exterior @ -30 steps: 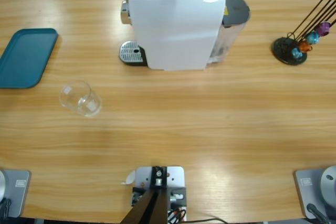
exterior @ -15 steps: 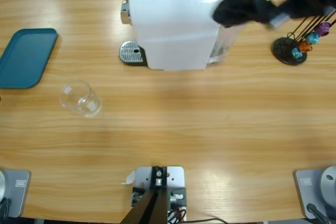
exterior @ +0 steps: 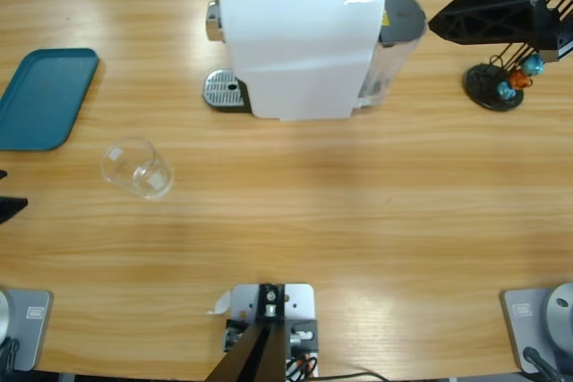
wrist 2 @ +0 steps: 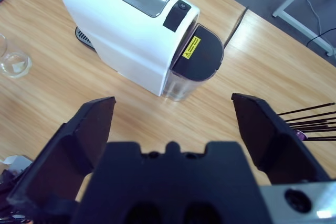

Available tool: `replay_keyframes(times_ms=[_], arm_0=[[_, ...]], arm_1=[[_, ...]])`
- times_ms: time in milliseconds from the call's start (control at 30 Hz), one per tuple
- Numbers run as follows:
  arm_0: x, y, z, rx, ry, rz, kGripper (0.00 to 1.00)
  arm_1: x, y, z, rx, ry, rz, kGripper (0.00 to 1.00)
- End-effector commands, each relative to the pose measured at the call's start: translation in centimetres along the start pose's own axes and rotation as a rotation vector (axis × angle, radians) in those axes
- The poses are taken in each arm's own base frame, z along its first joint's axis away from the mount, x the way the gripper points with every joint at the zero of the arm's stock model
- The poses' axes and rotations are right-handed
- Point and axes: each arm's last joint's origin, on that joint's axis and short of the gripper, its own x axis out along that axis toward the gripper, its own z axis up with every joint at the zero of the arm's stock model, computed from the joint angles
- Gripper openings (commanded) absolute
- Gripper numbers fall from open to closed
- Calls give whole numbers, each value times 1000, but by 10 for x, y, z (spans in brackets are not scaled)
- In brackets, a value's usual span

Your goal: Pour coffee

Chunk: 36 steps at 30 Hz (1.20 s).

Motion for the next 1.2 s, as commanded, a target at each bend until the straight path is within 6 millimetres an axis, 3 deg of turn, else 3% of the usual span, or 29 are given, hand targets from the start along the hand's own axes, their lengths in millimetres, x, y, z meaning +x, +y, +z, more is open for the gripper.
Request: replay_keyframes(times_ms=[33,133,333,500,700,1000,1200], arm_0=[[39,-10,11,11,102,162,1000],[50,-16,4,7,144,156,1000],[61,-9,-9,7,137,236,1000],[87,-12,-22,10,107,178,1000],[98,-9,-31,71,105,173,1000],[114,-13,-30,165,120,206,1000],[124,-11,-33,211,122,238,1000]], arm_1=[[3,3,2,-6,-13,-48,1000],[8,6,3,-14,-2,-55,1000],[13,10,5,-17,6,-58,1000],[17,13,5,-23,21,-48,1000],[26,20,8,-30,44,-33,1000],[41,35,23,-11,47,-26,1000],[48,36,13,-34,84,-27,1000]])
